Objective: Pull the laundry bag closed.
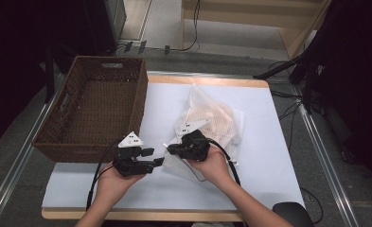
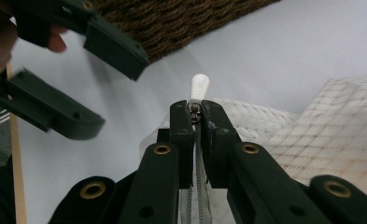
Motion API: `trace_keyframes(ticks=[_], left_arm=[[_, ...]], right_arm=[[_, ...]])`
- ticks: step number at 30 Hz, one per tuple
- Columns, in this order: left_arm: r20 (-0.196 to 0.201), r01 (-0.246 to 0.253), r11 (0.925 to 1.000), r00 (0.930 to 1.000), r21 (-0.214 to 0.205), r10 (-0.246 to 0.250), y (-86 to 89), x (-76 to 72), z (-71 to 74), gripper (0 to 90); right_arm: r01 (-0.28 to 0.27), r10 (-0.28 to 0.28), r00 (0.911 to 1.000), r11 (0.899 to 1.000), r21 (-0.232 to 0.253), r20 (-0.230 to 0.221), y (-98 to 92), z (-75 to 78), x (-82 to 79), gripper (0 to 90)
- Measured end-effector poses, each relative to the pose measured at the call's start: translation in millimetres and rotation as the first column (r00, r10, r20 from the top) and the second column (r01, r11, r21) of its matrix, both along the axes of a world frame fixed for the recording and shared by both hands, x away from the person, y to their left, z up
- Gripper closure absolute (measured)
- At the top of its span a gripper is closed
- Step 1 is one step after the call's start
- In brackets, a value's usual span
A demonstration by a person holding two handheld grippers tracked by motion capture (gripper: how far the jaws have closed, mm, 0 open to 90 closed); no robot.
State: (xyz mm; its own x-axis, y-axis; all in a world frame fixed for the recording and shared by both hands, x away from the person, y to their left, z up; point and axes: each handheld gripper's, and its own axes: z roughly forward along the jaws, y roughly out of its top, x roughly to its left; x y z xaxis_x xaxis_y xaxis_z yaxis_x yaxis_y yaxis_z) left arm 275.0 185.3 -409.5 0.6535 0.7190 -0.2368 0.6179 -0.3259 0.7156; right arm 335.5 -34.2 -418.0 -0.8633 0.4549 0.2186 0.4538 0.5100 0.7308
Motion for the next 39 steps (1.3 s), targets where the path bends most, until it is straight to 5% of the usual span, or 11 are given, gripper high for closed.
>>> trace_keyframes(ticks=[11,28,35,39], left_arm=[[-0.003,0.030,0.9991,0.9995,0.031,-0.030,-19.5,18.3,-4.7,46.1],[-0.042,0.119,0.9905,0.9923,0.069,-0.116,-41.2,42.9,-8.4,57.0],[-0.053,0.131,0.9895,0.9904,0.061,-0.128,-42.5,48.0,-10.6,65.3],[-0.060,0.151,0.9869,0.9873,0.057,-0.147,-43.2,48.2,-11.3,80.1]], right_arm=[[0.016,-0.017,0.9994,0.999,0.048,0.029,-15.3,11.5,-2.8,85.1],[0.029,-0.032,0.9985,0.998,0.057,0.046,-23.9,14.0,-4.6,85.0],[0.032,-0.035,0.9981,0.998,0.059,0.050,-25.5,14.7,-4.5,84.7],[0.033,-0.035,0.9985,0.998,0.054,0.043,-24.7,13.4,-4.5,83.8]])
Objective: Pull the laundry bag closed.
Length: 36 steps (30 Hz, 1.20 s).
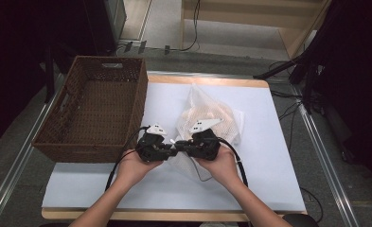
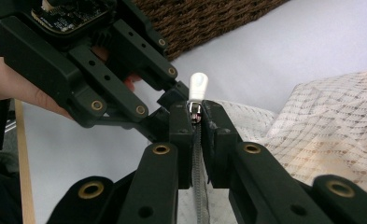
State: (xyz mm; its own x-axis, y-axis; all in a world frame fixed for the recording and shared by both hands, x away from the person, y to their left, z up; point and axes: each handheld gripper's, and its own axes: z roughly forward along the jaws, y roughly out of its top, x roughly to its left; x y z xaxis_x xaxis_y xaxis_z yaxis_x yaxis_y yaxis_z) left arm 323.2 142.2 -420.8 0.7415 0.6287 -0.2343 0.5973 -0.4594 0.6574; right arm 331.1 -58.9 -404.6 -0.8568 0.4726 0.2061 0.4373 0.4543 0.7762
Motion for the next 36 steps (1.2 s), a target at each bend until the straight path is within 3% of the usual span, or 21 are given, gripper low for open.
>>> trace_keyframes(ticks=[5,8,13,17,24,27,36], left_arm=[[-0.008,0.001,1.0000,1.0000,0.009,-0.001,1.2,-0.5,-3.1,86.5],[-0.009,-0.003,1.0000,1.0000,0.005,0.004,2.2,-1.8,-2.4,87.3],[-0.012,-0.002,1.0000,0.9999,-0.008,0.002,3.9,-6.4,-1.7,87.7],[-0.006,0.007,0.9999,1.0000,-0.009,-0.007,2.6,-10.7,-1.8,87.9],[-0.002,0.020,0.9998,0.9998,-0.009,-0.020,2.5,-20.7,-0.7,88.0],[-0.008,0.015,0.9993,0.9999,-0.034,-0.015,5.0,-23.2,-0.5,88.0],[0.002,0.004,0.9996,1.0000,-0.027,-0.004,8.5,-26.8,-1.1,87.9]], right_arm=[[-0.020,0.020,0.9998,1.000,0.009,0.004,0.0,2.3,0.4,77.7],[-0.012,0.012,0.9999,0.999,0.032,0.011,-5.2,7.6,2.0,77.1],[0.007,-0.008,0.9997,1.000,0.028,0.024,-6.6,12.3,5.4,80.3],[0.015,-0.015,0.9999,1.000,0.009,0.000,-3.2,11.0,8.3,90.0],[0.002,-0.002,0.9996,1.000,-0.010,-0.028,10.0,6.2,11.1,90.0],[-0.005,0.004,0.9994,1.000,-0.014,-0.035,14.6,4.8,11.4,90.0],[-0.046,0.045,0.9977,0.999,-0.007,-0.050,27.1,1.1,10.7,90.0]])
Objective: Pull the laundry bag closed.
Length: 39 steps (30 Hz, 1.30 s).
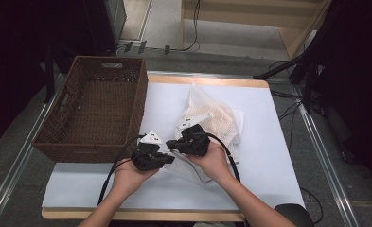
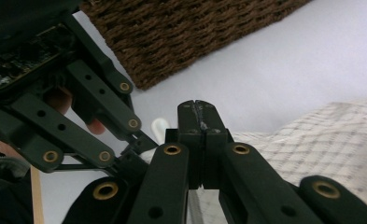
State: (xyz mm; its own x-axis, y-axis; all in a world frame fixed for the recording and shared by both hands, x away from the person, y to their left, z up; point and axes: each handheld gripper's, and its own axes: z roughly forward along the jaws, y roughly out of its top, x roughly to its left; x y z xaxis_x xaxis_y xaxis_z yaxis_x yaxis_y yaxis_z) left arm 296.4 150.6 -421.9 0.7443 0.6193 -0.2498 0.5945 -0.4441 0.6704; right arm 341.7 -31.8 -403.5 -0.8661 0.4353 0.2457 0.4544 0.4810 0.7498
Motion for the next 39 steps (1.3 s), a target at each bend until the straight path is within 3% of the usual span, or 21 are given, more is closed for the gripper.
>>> trace_keyframes(ticks=[3,14,20,29,39], left_arm=[[-0.001,0.000,0.9999,1.0000,0.012,0.000,-0.2,0.9,-0.7,87.8],[-0.008,-0.024,0.9995,0.9997,0.018,0.025,3.4,3.4,-3.4,87.7],[-0.006,-0.028,0.9996,0.9996,0.008,0.029,4.0,3.6,-2.4,87.6],[-0.003,-0.024,0.9997,0.9997,0.005,0.024,3.7,5.1,-1.1,87.5],[0.011,-0.018,0.9998,0.9998,0.003,0.018,2.4,6.2,3.2,87.4]], right_arm=[[-0.012,0.012,0.9999,1.000,0.013,-0.005,-0.4,1.5,-1.4,90.0],[-0.024,0.024,0.9994,1.000,-0.006,0.023,-7.0,6.4,-9.1,90.0],[0.002,-0.002,0.9992,1.000,-0.016,0.039,-18.1,8.5,-12.6,87.5],[0.027,-0.027,0.9991,1.000,-0.009,0.033,-31.5,11.9,-19.1,82.6],[0.048,-0.048,0.9988,0.999,-0.022,-0.006,-44.2,-1.5,-32.3,76.2]])
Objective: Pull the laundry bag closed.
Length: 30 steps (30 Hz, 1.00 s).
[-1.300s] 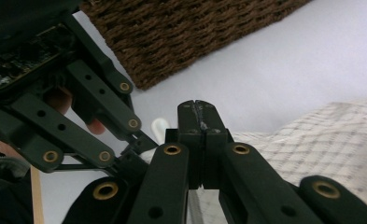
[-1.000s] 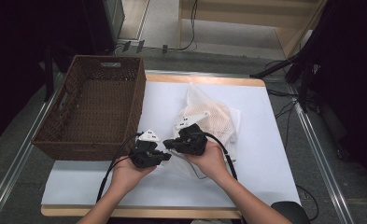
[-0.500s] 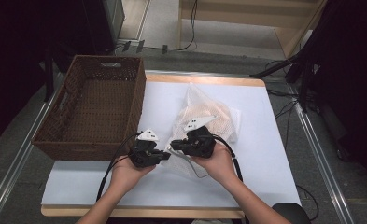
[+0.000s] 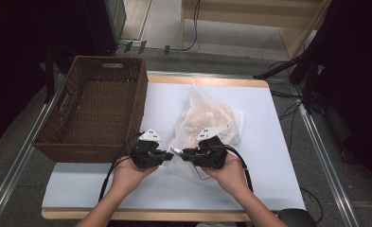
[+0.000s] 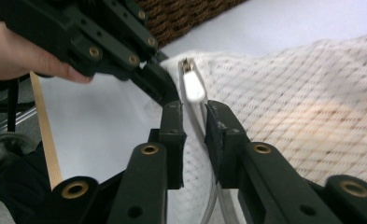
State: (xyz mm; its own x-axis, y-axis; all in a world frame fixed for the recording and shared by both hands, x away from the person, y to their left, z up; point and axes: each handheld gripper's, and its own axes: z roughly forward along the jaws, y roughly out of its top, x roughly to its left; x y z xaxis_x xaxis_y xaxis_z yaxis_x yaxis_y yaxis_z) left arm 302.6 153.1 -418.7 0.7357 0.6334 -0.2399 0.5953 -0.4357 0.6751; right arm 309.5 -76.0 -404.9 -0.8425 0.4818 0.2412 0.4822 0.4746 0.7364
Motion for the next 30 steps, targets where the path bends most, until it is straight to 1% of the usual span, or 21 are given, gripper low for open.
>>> trace_keyframes(ticks=[2,4,5,12,15,19,21,22,24,25,26,30], left_arm=[[0.003,0.003,1.0000,1.0000,-0.005,-0.003,-0.7,0.1,0.5,87.4],[0.006,0.006,1.0000,1.0000,0.003,-0.006,-1.6,0.0,1.1,87.3],[0.008,0.007,1.0000,0.9999,0.002,-0.007,-2.2,-0.1,0.9,87.3],[0.009,0.013,0.9999,0.9999,0.009,-0.013,-4.1,-0.5,-0.4,87.3],[0.008,0.013,0.9997,0.9999,0.022,-0.013,-5.0,-0.9,-1.1,87.3],[0.010,0.017,0.9995,0.9998,0.028,-0.017,-6.6,-1.6,-2.2,87.3],[0.008,0.023,0.9992,0.9997,0.032,-0.023,-7.6,-1.9,-3.1,87.2],[0.011,0.025,0.9988,0.9996,0.041,-0.025,-8.4,-2.2,-3.4,87.2],[0.011,0.032,0.9983,0.9994,0.048,-0.033,-10.1,-2.7,-4.5,87.1],[0.012,0.033,0.9984,0.9994,0.047,-0.033,-11.2,-3.1,-5.2,87.0],[0.010,0.040,0.9977,0.9991,0.055,-0.040,-11.6,-3.1,-5.2,87.0],[0.006,0.045,0.9972,0.9989,0.060,-0.046,-13.1,-3.7,-6.6,87.0]], right_arm=[[0.006,-0.006,0.9998,1.000,-0.004,-0.020,0.5,-1.4,0.5,75.5],[0.007,-0.007,0.9994,1.000,0.010,-0.032,0.5,-2.4,1.2,75.0],[0.007,-0.007,0.9994,1.000,0.013,-0.034,0.6,-3.1,2.0,74.8],[0.005,-0.002,0.9966,0.999,0.042,-0.083,6.3,-9.6,7.7,74.6],[0.006,-0.002,0.9967,0.999,0.045,-0.081,8.0,-9.7,7.8,74.6],[0.009,-0.006,0.9965,0.999,0.040,-0.084,9.2,-9.8,7.9,75.8],[0.011,-0.007,0.9960,0.999,0.048,-0.089,8.8,-9.7,8.7,76.0],[0.011,-0.007,0.9959,0.999,0.050,-0.091,8.6,-9.4,9.0,75.9],[0.009,-0.003,0.9955,0.998,0.061,-0.095,8.6,-9.4,9.9,75.9],[0.007,0.000,0.9956,0.998,0.064,-0.094,8.8,-9.3,10.1,75.9],[0.006,0.000,0.9955,0.998,0.063,-0.095,9.3,-9.1,10.0,76.0],[0.006,0.000,0.9954,0.998,0.060,-0.096,10.9,-8.7,9.5,78.3]])
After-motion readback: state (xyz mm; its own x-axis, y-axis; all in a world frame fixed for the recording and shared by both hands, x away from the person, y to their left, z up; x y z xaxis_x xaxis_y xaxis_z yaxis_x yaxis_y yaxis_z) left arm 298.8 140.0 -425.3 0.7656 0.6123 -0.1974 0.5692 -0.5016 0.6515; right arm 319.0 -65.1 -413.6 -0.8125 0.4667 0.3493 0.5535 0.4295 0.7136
